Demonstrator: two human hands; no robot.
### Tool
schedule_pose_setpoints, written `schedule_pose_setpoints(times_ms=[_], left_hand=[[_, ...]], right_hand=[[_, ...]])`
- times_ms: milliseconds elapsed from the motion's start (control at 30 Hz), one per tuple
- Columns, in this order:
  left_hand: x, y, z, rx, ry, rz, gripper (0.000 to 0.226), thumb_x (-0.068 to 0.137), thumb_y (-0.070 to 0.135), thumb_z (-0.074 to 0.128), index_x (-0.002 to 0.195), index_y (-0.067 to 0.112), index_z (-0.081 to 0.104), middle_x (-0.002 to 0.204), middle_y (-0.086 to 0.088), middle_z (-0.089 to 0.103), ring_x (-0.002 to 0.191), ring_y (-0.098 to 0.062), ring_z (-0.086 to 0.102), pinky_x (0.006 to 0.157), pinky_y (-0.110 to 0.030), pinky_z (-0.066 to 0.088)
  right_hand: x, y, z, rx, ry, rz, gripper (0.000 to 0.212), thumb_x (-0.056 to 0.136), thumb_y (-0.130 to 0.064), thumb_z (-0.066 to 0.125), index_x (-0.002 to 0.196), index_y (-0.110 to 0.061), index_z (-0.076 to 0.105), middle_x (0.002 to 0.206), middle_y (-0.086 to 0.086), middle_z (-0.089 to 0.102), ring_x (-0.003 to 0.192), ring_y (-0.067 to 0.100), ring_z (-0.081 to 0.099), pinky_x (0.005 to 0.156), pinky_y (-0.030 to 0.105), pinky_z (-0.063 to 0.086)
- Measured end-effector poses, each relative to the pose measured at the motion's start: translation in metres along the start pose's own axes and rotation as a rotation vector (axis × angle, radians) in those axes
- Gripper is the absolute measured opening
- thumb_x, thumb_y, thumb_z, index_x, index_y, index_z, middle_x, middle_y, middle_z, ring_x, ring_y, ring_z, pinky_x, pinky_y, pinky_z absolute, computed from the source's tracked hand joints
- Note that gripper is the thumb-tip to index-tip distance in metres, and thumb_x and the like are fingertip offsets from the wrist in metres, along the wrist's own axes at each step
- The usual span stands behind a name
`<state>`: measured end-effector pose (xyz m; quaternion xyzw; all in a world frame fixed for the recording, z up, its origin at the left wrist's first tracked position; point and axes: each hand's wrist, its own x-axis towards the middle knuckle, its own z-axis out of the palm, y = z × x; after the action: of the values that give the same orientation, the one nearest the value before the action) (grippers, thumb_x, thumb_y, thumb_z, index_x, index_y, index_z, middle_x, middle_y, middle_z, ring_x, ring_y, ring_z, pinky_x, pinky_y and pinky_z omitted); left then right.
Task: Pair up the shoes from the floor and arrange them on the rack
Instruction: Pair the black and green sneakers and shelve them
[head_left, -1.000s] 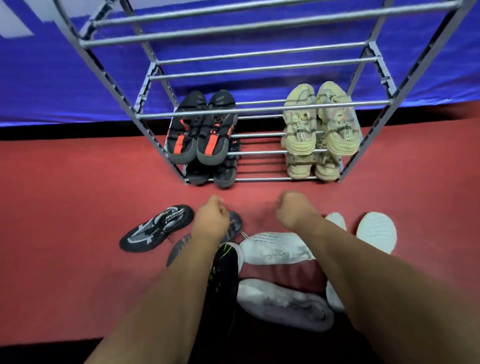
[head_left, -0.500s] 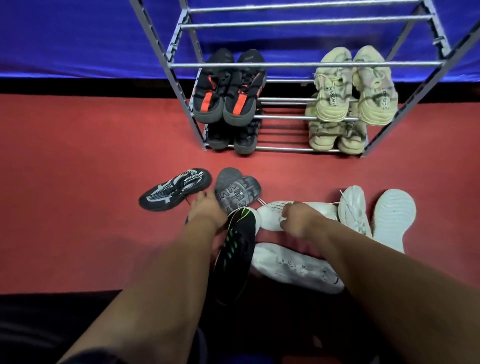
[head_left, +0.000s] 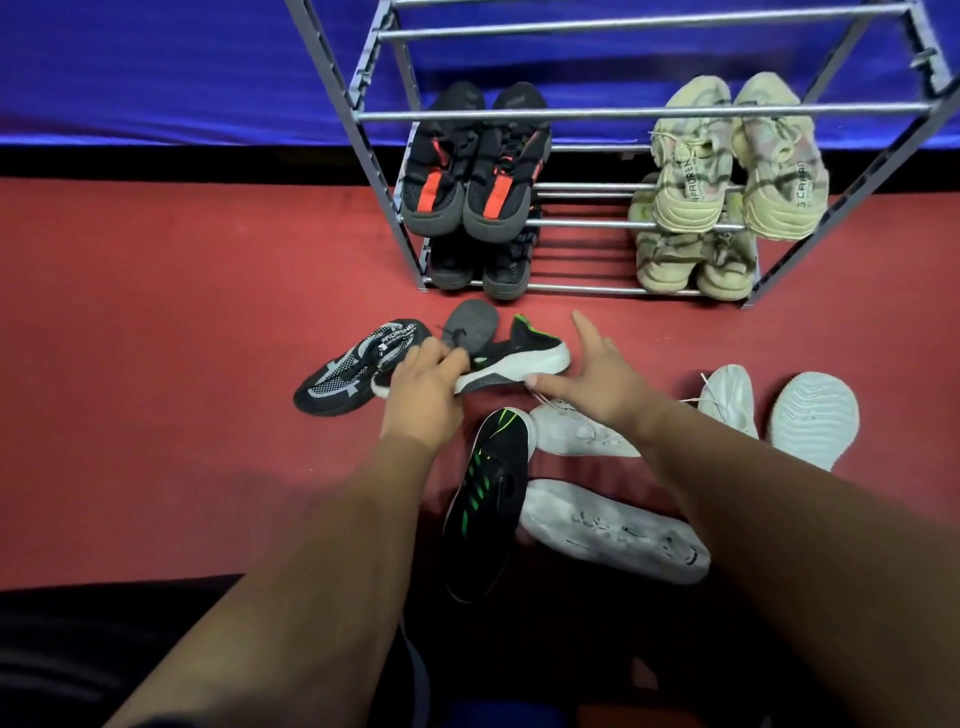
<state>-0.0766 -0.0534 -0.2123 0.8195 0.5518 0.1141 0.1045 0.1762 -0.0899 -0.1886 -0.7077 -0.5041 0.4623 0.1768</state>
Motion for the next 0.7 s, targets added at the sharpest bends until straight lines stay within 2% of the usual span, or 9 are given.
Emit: schedule_pose_setpoints(times_ms=[100, 233, 300, 333, 400, 500, 533, 600, 700], left_hand=[[0.013, 0.013, -0.004, 0.048, 0.061, 0.107, 0.036, 0.067, -0.004, 0.071, 0.094, 0.018, 0.063, 0.104, -0.002, 0.052, 0.093, -0.03, 0.049, 0.077, -0.042, 0.042], [0.009, 0.021, 0.011, 0.015, 0.061, 0.138, 0.04, 0.061, -0.015, 0.069, 0.087, 0.014, 0.061, 0.104, -0.001, 0.056, 0.094, -0.029, 0.049, 0.078, -0.037, 0.039], [0.007, 0.021, 0.02, -0.007, 0.064, 0.092, 0.036, 0.066, -0.01, 0.073, 0.089, 0.016, 0.063, 0.108, 0.0, 0.056, 0.099, -0.027, 0.05, 0.084, -0.039, 0.045], [0.006, 0.021, 0.025, -0.02, 0.059, 0.04, 0.036, 0.069, -0.004, 0.077, 0.094, 0.017, 0.064, 0.115, 0.0, 0.055, 0.105, -0.028, 0.051, 0.09, -0.042, 0.047], [0.008, 0.021, 0.033, -0.008, -0.001, -0.162, 0.056, 0.07, 0.02, 0.088, 0.118, 0.014, 0.06, 0.141, -0.008, 0.049, 0.126, -0.033, 0.048, 0.11, -0.047, 0.042], [0.014, 0.022, 0.04, -0.13, -0.16, -0.64, 0.109, 0.064, 0.054, 0.094, 0.143, 0.0, 0.039, 0.153, -0.022, 0.038, 0.137, -0.042, 0.045, 0.117, -0.049, 0.038], [0.015, 0.023, 0.039, -0.192, -0.226, -0.726, 0.11, 0.067, 0.056, 0.093, 0.144, 0.0, 0.037, 0.151, -0.022, 0.042, 0.136, -0.041, 0.049, 0.114, -0.048, 0.042], [0.016, 0.023, 0.042, -0.263, -0.426, -0.689, 0.094, 0.075, 0.054, 0.089, 0.143, 0.005, 0.046, 0.144, -0.015, 0.057, 0.131, -0.035, 0.057, 0.107, -0.042, 0.048], [0.008, 0.028, 0.05, -0.407, -0.72, -0.545, 0.075, 0.076, 0.043, 0.09, 0.141, 0.02, 0.059, 0.134, -0.001, 0.069, 0.115, -0.022, 0.066, 0.101, -0.031, 0.051]], right_hand=[[0.008, -0.004, -0.007, 0.07, -0.043, 0.004, 0.124, 0.073, -0.049, 0.09, 0.167, -0.039, 0.011, 0.166, 0.009, 0.033, 0.153, 0.024, 0.033, 0.122, 0.039, 0.031], [0.01, 0.011, -0.005, 0.004, -0.185, 0.103, 0.126, 0.068, -0.047, 0.092, 0.167, -0.031, 0.016, 0.141, -0.007, 0.056, 0.114, 0.019, 0.065, 0.098, 0.035, 0.054], [0.008, 0.02, -0.001, -0.06, -0.225, 0.12, 0.102, 0.064, -0.052, 0.09, 0.151, -0.025, 0.044, 0.121, -0.005, 0.066, 0.1, 0.022, 0.069, 0.08, 0.038, 0.062], [0.005, 0.021, -0.001, -0.083, -0.243, 0.118, 0.077, 0.065, -0.052, 0.088, 0.131, -0.023, 0.059, 0.107, -0.002, 0.07, 0.091, 0.023, 0.07, 0.07, 0.037, 0.063], [0.001, 0.019, -0.004, -0.153, -0.27, 0.131, 0.042, 0.072, -0.05, 0.084, 0.099, -0.024, 0.066, 0.089, 0.0, 0.07, 0.08, 0.023, 0.068, 0.064, 0.031, 0.056], [0.0, 0.021, -0.007, -0.283, -0.218, 0.161, 0.046, 0.067, -0.053, 0.082, 0.087, -0.013, 0.072, 0.072, 0.001, 0.066, 0.068, 0.022, 0.065, 0.058, 0.029, 0.047], [0.001, 0.021, -0.009, -0.312, -0.174, 0.177, 0.049, 0.064, -0.053, 0.082, 0.085, -0.01, 0.072, 0.071, 0.003, 0.066, 0.066, 0.023, 0.065, 0.057, 0.029, 0.048], [0.003, 0.025, -0.012, -0.362, -0.104, 0.197, 0.053, 0.059, -0.055, 0.083, 0.082, -0.008, 0.071, 0.079, 0.011, 0.072, 0.072, 0.026, 0.071, 0.06, 0.033, 0.055], [0.002, 0.032, -0.017, -0.53, -0.06, 0.201, 0.073, 0.065, -0.064, 0.08, 0.107, -0.006, 0.066, 0.112, 0.015, 0.065, 0.103, 0.033, 0.064, 0.088, 0.038, 0.055]])
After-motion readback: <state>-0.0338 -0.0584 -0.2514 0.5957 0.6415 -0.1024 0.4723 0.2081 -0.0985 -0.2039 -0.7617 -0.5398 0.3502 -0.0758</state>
